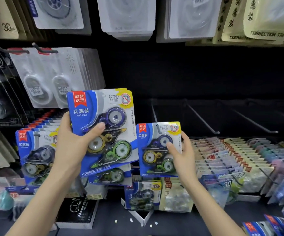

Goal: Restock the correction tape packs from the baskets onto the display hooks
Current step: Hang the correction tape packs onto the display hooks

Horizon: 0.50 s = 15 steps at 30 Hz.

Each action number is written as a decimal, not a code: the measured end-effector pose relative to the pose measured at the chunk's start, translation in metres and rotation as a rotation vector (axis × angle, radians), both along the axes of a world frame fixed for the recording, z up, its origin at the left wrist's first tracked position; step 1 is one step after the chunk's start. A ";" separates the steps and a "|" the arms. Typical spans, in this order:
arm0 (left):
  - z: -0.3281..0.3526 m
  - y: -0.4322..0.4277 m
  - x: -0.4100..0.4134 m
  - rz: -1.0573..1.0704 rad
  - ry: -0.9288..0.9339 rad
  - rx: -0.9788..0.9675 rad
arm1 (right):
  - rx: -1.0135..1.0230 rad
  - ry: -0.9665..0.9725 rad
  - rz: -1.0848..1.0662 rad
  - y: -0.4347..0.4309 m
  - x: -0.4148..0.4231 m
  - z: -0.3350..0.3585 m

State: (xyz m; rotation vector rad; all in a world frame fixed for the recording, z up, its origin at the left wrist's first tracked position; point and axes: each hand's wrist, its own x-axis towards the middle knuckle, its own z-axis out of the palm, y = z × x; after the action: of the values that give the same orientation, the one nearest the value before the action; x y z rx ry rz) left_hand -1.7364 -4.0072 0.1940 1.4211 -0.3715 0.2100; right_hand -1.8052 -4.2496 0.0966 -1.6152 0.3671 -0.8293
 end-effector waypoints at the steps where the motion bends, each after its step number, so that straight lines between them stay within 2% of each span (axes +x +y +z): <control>1: 0.000 0.000 0.002 0.000 0.000 -0.004 | -0.012 0.003 -0.018 -0.004 0.010 -0.001; 7: 0.002 -0.002 0.008 0.004 0.015 -0.036 | -0.057 0.108 -0.036 -0.034 0.081 0.003; 12: 0.002 -0.004 0.006 -0.024 0.046 -0.038 | -0.107 0.399 -0.115 -0.044 0.088 -0.002; 13: 0.002 -0.003 0.005 -0.030 0.050 -0.032 | -0.126 0.409 -0.182 -0.043 0.081 0.000; 15: 0.000 -0.001 0.005 -0.060 0.057 -0.008 | -0.115 0.275 -0.277 -0.037 0.061 0.014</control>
State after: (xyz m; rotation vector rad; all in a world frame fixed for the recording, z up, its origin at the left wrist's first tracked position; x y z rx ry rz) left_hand -1.7314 -4.0078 0.1943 1.4026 -0.3656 0.1219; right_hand -1.7438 -4.2865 0.1105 -1.8174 0.7637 -0.8472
